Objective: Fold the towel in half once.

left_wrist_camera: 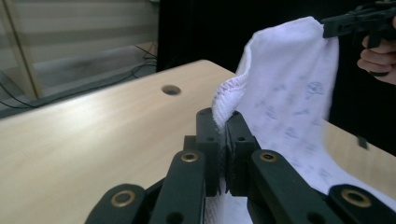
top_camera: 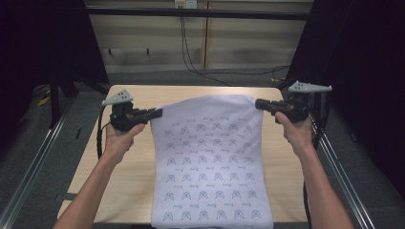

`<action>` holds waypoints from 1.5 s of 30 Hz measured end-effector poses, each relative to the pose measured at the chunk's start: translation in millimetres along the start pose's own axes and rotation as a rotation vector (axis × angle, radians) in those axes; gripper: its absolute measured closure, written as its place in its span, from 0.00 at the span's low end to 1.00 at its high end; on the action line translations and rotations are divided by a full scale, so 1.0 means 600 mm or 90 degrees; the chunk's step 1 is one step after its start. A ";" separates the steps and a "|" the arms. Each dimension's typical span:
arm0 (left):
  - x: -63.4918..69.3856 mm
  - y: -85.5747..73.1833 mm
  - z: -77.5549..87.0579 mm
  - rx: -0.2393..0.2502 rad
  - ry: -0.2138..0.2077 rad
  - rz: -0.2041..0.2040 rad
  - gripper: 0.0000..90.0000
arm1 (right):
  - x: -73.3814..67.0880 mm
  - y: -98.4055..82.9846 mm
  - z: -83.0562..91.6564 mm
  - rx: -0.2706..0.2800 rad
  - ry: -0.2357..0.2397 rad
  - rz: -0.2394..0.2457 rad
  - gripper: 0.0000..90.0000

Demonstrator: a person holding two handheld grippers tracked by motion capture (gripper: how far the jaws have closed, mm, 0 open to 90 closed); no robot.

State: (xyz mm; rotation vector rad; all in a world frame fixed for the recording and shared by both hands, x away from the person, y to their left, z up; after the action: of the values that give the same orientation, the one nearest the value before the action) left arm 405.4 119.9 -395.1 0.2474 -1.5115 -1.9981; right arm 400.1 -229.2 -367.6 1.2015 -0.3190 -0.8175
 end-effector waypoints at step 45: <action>0.003 -0.297 -0.026 -0.228 0.059 0.032 0.97 | -0.083 -0.355 -0.039 -0.305 -0.034 -0.027 0.96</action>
State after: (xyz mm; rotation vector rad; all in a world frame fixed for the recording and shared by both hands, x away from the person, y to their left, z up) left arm 348.2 134.3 -564.1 0.1476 -1.0680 -2.1410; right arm 297.7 -204.6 -560.9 0.7406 -0.1283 -0.9016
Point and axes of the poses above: each handheld gripper's, and its own axes: z roughly backward along the jaws, y roughly out of its top, x roughly to its right, the point moved 9 cm from there along -z, roughly forward along the jaws, and after that the axes turned 2 degrees about y, right-handed, at the moved point
